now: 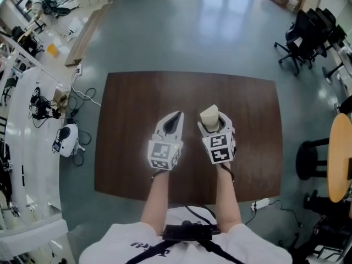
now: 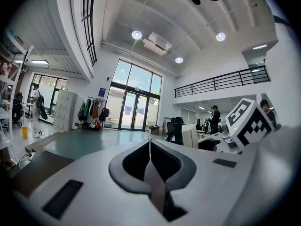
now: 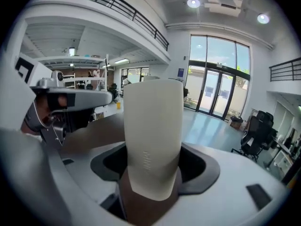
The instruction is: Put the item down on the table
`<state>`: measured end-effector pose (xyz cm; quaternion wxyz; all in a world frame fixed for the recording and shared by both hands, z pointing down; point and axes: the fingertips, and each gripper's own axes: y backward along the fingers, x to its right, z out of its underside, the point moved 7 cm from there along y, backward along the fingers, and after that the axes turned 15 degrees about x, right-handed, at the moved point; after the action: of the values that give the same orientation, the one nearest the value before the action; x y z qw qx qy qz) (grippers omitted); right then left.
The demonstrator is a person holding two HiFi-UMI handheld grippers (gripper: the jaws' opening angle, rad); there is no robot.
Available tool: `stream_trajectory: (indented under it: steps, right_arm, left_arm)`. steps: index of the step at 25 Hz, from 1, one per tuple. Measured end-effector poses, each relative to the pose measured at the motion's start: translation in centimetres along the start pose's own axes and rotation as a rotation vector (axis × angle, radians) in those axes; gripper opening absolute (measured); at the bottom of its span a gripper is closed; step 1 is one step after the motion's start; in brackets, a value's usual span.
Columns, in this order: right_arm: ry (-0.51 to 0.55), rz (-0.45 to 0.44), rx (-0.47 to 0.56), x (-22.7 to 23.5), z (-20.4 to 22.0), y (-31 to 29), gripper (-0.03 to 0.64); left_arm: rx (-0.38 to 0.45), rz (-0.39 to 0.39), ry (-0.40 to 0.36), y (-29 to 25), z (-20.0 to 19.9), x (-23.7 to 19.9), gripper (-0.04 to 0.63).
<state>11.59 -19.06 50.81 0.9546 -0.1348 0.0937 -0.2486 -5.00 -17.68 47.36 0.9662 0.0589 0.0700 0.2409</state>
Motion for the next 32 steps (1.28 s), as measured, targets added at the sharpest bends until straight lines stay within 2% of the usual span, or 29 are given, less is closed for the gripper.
stream_trajectory:
  steps: [9,13,20,24,32]
  right_arm:
    - [0.300,-0.179,-0.181,1.6,5.0,-7.8,0.298]
    - [0.439,-0.241,-0.269,2.4,8.0,-10.4,0.298]
    - [0.605,-0.367,-0.358,6.4,9.5,-17.5,0.298]
    - [0.743,-0.446,-0.419,8.2,10.2,-21.3,0.298]
    - [0.822,-0.569,-0.574,8.2,13.1,-25.7,0.298]
  left_arm:
    - [-0.071,0.000,0.059,-2.4,4.4,-2.0,0.014]
    - [-0.128,0.012,0.117,-1.6,7.1,-1.7,0.014]
    - [-0.200,0.061,0.107,-2.2,9.9,-1.7,0.014]
    - [-0.230,0.072,0.110,-2.4,11.2,-2.1,0.014]
    - [-0.257,0.075,0.108,-2.6,12.6,-4.0,0.014]
